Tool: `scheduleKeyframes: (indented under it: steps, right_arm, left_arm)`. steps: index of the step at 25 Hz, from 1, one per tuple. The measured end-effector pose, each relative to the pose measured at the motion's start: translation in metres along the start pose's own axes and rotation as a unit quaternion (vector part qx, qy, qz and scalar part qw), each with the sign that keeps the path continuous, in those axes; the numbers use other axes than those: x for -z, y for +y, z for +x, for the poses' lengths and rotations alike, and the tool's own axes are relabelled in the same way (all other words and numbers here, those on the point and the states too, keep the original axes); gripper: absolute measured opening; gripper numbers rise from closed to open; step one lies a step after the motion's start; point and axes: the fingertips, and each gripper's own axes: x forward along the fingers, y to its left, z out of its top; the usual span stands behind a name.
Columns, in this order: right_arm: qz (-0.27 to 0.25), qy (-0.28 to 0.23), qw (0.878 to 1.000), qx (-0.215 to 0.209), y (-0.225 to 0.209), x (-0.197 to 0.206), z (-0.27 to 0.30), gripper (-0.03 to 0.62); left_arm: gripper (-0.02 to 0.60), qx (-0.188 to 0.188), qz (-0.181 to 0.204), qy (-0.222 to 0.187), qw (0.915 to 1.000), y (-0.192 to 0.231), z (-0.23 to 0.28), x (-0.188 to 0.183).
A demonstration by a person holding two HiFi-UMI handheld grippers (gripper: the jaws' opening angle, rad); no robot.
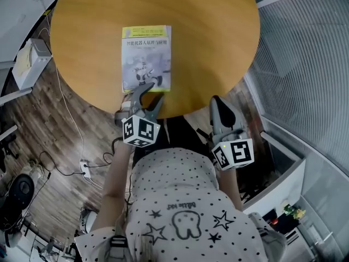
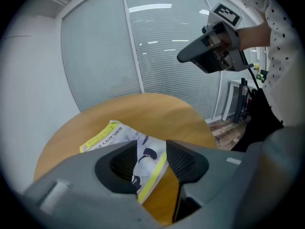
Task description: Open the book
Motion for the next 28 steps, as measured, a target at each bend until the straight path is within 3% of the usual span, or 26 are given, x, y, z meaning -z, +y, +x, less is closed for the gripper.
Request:
scheduleKeyframes:
  steps: [5,13,24,28]
  right_arm:
    - [0.007,0.011,1.0,0.005,-0.003,0.014,-0.001,0.005]
    - [0.014,0.019,1.0,0.015,-0.005,0.02,-0.008,0.005]
    - [0.018,0.022,0.999,0.02,-0.009,0.024,-0.012,0.005]
    - [0.016,0.021,0.999,0.019,-0.007,0.024,-0.013,0.005]
  left_arm:
    - [0.218,0.027,0.026,0.026,0.999,-0.014,0.023,0.02]
    - [0.219,0.056,0.109,0.053,0.991,-0.031,0.045,0.022]
    - [0.216,0.069,0.086,0.066,0.9916,-0.034,0.06,0.025]
    - [0.181,0.07,0.087,0.06,0.9919,-0.035,0.051,0.019]
